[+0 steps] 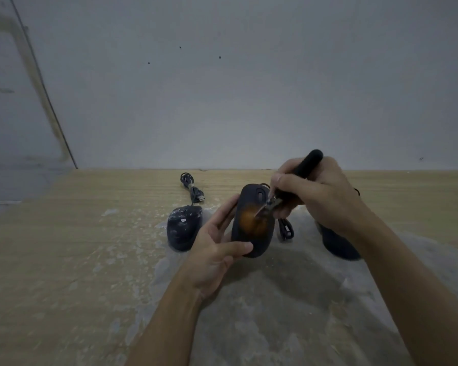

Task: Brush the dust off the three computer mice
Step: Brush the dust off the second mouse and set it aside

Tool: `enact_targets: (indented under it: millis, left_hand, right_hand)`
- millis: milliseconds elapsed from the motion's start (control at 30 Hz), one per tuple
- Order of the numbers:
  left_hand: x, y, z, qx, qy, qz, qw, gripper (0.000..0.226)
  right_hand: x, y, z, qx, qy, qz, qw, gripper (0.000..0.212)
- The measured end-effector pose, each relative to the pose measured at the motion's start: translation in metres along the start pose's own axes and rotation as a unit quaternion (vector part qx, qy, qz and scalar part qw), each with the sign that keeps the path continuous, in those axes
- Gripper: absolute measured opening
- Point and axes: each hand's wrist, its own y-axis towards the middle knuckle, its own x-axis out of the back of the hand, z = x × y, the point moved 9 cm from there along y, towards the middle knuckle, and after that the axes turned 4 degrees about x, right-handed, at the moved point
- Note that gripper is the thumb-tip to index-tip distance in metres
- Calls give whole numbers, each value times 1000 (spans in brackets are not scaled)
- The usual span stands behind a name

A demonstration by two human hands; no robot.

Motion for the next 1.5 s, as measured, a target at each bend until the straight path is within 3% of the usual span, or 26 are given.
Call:
enact_targets:
  millis: [33,167,300,367,533,600,733,833,900,1000,1100,1233,1367,1500]
  left_hand:
    - [1,0,0,-3,-4,-5,1000,83]
    - [5,2,-6,-25,-35,-26,999,82]
    - [5,3,-13,-56,-80,-40,994,76]
    - [1,4,-13,-55,-83,-32,994,76]
    - [-9,5,-7,-13,-93,-4,996,77]
    - [-4,6,-4,3,-72,-54,996,59]
    - [14,7,0,15,-29,-145,989,59]
    - [19,3,1,30,-27,-167,985,55]
    - [20,4,4,37,-38,-162,985,42]
    - [19,4,6,41,-51,-157,985,23]
    - [19,3,6,40,-64,-177,981,27]
    - [25,2,-5,-2,-107,-218,970,20]
    - [33,-1,-22,-42,-128,-244,960,15]
    - [34,-1,-28,-49,-109,-237,964,30]
  right_hand:
    - [2,0,2,-4,-14,3,1000,21]
    - [38,0,4,4,-95,-106,990,19]
    - [14,-3,-23,-105,-139,4,985,15]
    - [-4,-5,-29,-118,-130,48,983,15]
    - [-6,-4,-35,-108,-135,49,984,18]
    - [-6,-4,-35,-102,-131,56,985,17]
    - [-15,-6,-29,-81,-171,113,975,14]
    - [5,1,-13,-40,-170,12,985,11]
    - [13,2,1,-11,-103,-31,994,8]
    - [-5,-4,13,-17,9,83,996,11]
    - [-17,-14,10,-35,-60,197,978,11]
    - [-12,-7,11,-2,-110,123,986,11]
    - [-18,-7,21,48,-63,85,993,11]
    - [-18,-7,32,85,18,45,995,15]
